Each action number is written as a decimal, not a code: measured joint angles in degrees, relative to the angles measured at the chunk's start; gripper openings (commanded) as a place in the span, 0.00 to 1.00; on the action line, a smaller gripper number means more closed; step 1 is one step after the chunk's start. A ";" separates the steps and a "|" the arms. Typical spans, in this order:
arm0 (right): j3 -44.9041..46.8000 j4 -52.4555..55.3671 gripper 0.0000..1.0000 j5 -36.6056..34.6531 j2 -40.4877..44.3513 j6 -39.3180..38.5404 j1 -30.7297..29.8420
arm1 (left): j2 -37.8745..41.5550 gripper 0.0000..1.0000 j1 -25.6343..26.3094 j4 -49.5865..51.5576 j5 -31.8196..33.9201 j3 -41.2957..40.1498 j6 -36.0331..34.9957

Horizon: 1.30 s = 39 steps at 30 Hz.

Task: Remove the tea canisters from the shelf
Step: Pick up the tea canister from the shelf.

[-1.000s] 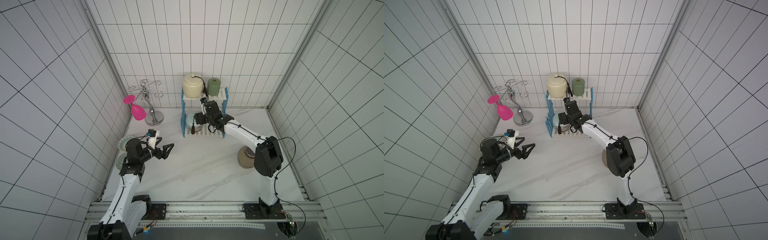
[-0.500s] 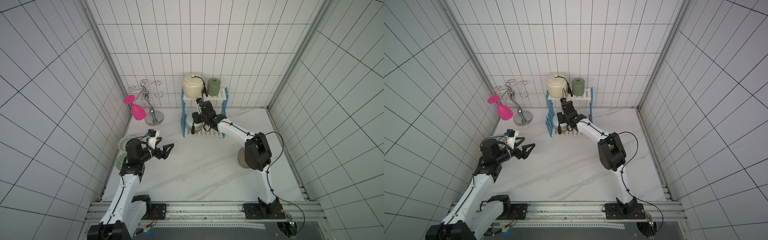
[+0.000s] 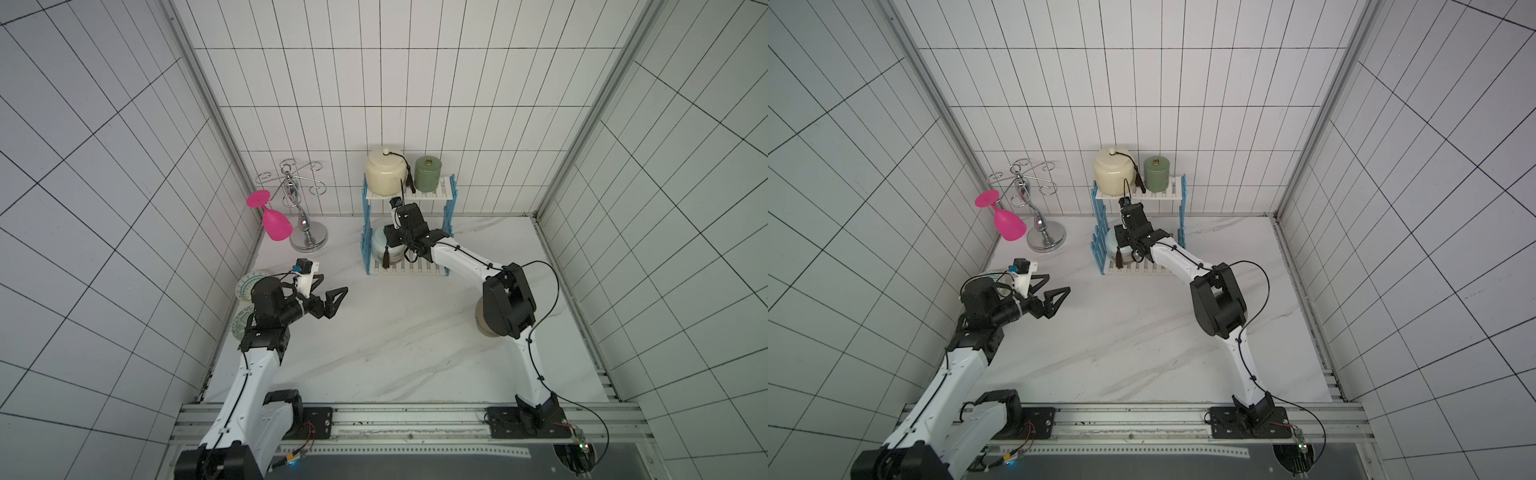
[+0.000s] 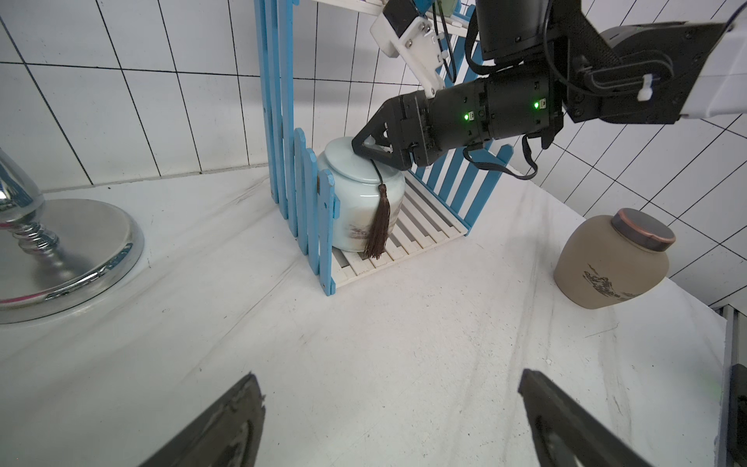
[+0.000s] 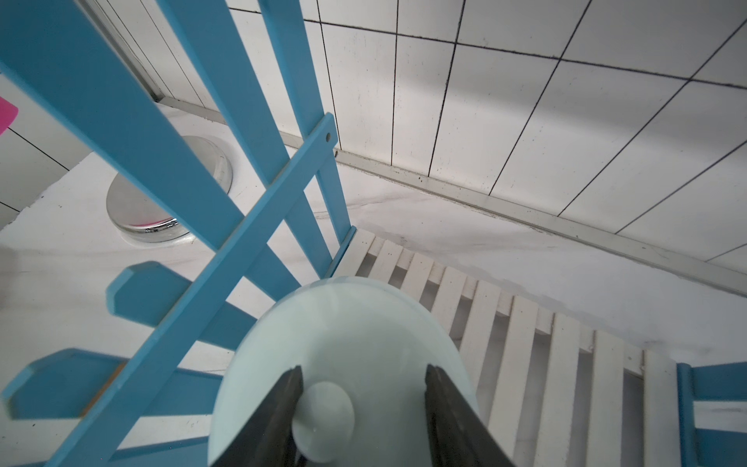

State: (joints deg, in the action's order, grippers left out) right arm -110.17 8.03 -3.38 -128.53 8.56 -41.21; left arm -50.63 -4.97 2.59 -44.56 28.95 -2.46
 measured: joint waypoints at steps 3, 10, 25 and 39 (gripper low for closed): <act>0.00 -0.66 0.47 0.15 -0.26 -0.04 0.00 | 0.00 0.99 0.00 0.00 0.00 0.00 -0.02; -0.09 -1.46 0.29 1.11 -0.37 -0.46 0.00 | 0.00 0.99 0.00 0.00 0.00 0.00 -0.04; -0.11 -1.49 0.01 2.21 -0.31 -1.70 -0.02 | 0.00 0.99 0.04 0.00 0.07 0.00 -0.15; 4.55 4.33 0.00 2.23 5.84 -1.03 -0.44 | 0.00 0.99 0.07 0.02 0.04 0.00 -0.15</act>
State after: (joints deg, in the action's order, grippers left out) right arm -105.62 12.36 -1.15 -122.69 7.53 -41.65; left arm -50.63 -4.91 2.61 -44.51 28.95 -2.61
